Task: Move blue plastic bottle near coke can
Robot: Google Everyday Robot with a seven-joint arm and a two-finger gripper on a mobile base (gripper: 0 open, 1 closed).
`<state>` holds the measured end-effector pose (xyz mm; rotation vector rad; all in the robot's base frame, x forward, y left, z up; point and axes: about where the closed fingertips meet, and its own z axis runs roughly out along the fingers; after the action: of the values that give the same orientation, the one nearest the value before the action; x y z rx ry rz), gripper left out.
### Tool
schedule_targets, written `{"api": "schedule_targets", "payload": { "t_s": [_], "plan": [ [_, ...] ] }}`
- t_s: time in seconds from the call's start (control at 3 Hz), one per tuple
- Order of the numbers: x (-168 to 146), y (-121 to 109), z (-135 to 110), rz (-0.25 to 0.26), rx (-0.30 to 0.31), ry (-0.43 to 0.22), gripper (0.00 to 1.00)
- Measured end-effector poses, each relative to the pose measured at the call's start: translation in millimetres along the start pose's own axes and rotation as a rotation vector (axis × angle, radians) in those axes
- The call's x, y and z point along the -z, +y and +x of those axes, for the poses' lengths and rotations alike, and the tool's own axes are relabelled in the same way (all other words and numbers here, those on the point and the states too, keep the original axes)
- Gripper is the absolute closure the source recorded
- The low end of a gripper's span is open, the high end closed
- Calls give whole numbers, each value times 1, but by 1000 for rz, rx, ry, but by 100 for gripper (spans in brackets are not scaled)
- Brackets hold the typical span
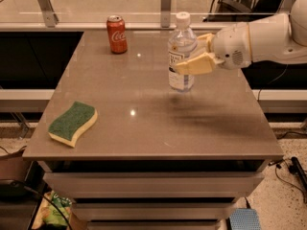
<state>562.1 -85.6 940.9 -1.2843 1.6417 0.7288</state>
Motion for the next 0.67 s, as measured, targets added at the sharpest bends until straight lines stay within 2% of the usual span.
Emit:
{"api": "schedule_targets", "payload": {
  "t_s": [0.67],
  "plan": [
    [-13, -70, -42, 96, -6, 69, 100]
  ]
}}
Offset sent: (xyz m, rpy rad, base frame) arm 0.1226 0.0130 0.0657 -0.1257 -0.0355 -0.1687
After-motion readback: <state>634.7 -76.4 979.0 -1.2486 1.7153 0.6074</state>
